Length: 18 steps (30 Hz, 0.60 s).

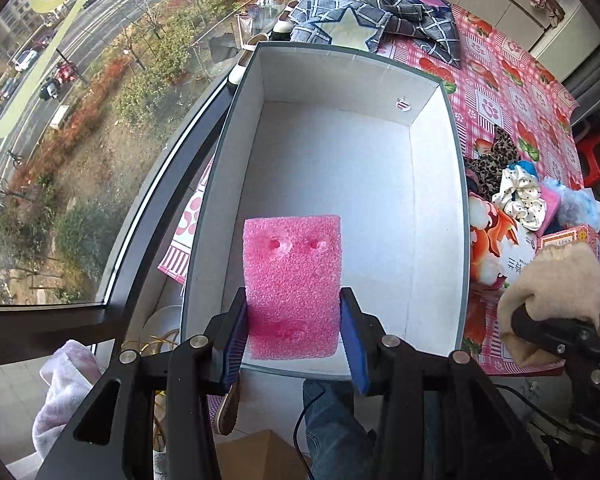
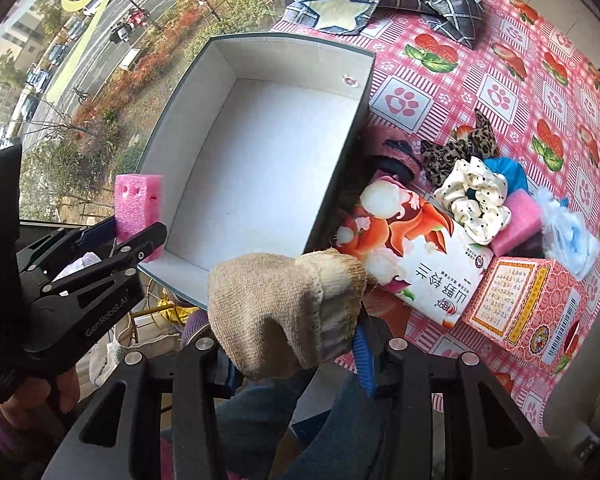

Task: Organize soft objects
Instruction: 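Carry the sponge and glove with both tools over the open white box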

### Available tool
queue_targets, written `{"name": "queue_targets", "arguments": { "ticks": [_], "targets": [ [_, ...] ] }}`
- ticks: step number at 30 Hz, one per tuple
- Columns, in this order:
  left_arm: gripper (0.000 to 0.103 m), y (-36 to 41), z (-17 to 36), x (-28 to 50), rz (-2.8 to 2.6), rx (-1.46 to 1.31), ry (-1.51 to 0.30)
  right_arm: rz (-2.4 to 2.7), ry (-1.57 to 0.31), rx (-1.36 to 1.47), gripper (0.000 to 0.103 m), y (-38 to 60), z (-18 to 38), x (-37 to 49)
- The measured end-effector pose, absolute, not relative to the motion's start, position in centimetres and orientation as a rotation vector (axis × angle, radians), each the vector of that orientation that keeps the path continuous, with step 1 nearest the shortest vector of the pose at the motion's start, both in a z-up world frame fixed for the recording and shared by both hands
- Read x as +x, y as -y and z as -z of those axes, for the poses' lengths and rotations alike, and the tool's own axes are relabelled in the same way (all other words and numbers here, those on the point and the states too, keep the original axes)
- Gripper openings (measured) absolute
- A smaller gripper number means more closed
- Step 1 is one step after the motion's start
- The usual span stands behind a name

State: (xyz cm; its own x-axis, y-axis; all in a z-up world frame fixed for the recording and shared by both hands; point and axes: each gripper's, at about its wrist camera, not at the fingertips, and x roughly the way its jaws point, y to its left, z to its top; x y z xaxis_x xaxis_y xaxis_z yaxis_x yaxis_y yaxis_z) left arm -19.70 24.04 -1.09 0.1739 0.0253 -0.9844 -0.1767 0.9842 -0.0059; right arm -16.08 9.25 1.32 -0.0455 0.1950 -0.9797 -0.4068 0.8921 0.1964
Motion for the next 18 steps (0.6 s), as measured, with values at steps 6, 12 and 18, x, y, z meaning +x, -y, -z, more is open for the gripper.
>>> {"name": "queue_targets", "arguments": {
  "ticks": [6, 12, 18],
  "targets": [
    [0.046, -24.2, 2.1, -19.4, -0.153, -0.134, -1.409, -0.504, -1.585, -0.189, 0.044, -10.6, -0.1, -15.6],
    [0.046, -24.6, 3.0, -19.2, -0.167, -0.143, -1.436, -0.505, -1.597, -0.195, 0.044, -11.2, 0.0, -15.1],
    [0.046, -24.4, 3.4, -19.0, -0.168, -0.142, -1.453, -0.528, -1.601, -0.208, 0.044, -12.3, 0.2, -14.9]
  ]
}}
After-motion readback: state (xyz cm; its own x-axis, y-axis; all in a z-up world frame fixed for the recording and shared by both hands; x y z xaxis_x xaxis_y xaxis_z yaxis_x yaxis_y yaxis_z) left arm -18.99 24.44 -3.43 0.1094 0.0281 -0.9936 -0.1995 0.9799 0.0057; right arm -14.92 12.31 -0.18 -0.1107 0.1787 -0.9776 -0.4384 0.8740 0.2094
